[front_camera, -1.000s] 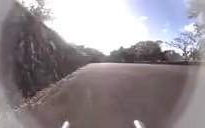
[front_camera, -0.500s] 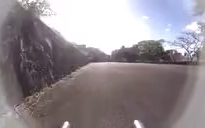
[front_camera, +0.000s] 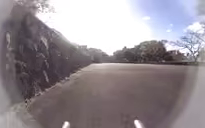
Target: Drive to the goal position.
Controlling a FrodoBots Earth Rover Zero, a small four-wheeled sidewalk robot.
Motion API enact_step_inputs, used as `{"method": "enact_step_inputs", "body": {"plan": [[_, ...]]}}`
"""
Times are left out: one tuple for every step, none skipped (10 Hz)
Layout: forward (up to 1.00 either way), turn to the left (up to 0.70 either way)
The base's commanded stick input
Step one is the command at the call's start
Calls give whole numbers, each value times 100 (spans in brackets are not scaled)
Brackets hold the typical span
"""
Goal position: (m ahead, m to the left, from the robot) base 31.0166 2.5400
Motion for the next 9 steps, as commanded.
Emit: {"method": "enact_step_inputs", "body": {"plan": [[70, 0], [70, 0], [70, 0], [70, 0], [70, 0], [70, 0], [70, 0], [70, 0], [70, 0]]}}
